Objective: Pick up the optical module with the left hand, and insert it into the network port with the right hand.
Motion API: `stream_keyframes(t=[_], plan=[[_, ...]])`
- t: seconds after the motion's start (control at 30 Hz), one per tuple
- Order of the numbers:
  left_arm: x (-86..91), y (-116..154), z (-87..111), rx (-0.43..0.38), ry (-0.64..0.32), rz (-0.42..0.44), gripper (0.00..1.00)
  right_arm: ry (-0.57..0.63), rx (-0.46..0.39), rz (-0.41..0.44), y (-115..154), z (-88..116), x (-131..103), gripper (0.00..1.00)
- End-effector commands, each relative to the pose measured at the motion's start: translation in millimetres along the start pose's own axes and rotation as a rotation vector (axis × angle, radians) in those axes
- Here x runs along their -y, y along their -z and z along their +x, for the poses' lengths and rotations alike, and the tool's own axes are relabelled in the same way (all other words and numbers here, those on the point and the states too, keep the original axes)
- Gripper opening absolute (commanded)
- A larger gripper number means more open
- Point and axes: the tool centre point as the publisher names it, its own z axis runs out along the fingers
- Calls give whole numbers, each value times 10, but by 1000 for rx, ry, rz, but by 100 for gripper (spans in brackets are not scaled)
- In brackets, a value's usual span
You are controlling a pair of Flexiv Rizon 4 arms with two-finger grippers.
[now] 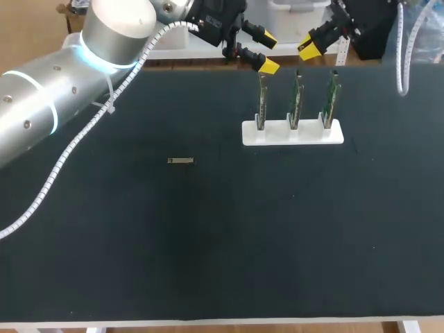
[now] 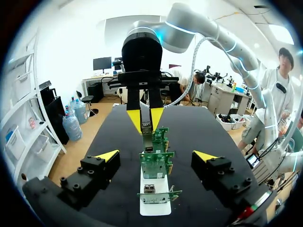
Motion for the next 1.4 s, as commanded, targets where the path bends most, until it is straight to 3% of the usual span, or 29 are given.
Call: stream_keyframes(t=[0.03,0.57,1.4], plan=[[25,2,5,0,-1,-5,100,2,-1,-364,-9,15,99,0],[25,2,5,0,-1,-5,100,25,-40,-331,-30,40,51,0],[25,2,5,0,-1,-5,100,12,-24,-241,35,-23,62,0]])
